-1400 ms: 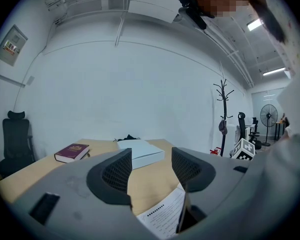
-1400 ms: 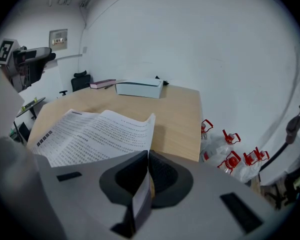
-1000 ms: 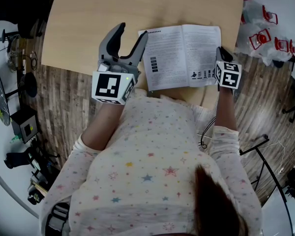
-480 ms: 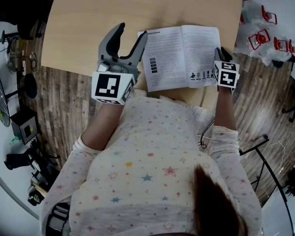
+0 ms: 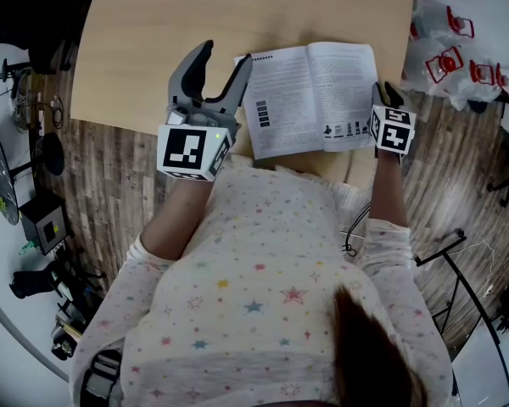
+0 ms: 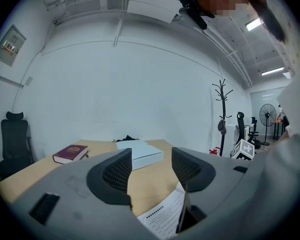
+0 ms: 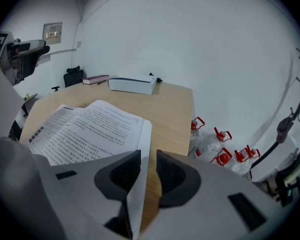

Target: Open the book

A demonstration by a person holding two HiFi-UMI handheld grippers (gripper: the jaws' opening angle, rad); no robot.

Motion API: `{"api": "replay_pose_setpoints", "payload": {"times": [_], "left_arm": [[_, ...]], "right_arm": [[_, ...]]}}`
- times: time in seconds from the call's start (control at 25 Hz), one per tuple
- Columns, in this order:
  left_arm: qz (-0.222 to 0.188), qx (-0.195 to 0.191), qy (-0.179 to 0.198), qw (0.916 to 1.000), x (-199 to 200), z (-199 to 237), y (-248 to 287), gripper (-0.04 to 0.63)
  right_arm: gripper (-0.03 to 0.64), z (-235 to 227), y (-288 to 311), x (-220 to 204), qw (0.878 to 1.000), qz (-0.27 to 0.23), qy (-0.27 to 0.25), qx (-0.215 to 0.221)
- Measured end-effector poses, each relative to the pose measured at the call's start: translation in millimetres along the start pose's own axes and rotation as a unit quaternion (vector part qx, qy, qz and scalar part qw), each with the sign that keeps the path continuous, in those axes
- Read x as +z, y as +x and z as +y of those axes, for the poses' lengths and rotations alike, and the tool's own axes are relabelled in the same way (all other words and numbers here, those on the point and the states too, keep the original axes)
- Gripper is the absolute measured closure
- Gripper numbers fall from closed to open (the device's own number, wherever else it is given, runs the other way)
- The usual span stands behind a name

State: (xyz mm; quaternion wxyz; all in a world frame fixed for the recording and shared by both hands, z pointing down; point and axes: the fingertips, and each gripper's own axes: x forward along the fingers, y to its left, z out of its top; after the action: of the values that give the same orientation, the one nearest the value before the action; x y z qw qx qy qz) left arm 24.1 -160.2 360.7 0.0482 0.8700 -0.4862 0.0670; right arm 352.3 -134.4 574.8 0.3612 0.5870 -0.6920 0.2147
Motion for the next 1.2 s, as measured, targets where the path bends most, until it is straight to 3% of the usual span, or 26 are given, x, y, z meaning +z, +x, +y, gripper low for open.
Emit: {"api": "replay_pose_setpoints", "payload": {"times": [1.2], "left_arm": [[-0.043, -0.024, -0.005, 0.9988, 28.4, -9.5, 1.7, 0.36]], "right_arm": [[0.58, -2.6, -81.4, 58.0, 0.991, -0.121, 0.059, -0.011]]}}
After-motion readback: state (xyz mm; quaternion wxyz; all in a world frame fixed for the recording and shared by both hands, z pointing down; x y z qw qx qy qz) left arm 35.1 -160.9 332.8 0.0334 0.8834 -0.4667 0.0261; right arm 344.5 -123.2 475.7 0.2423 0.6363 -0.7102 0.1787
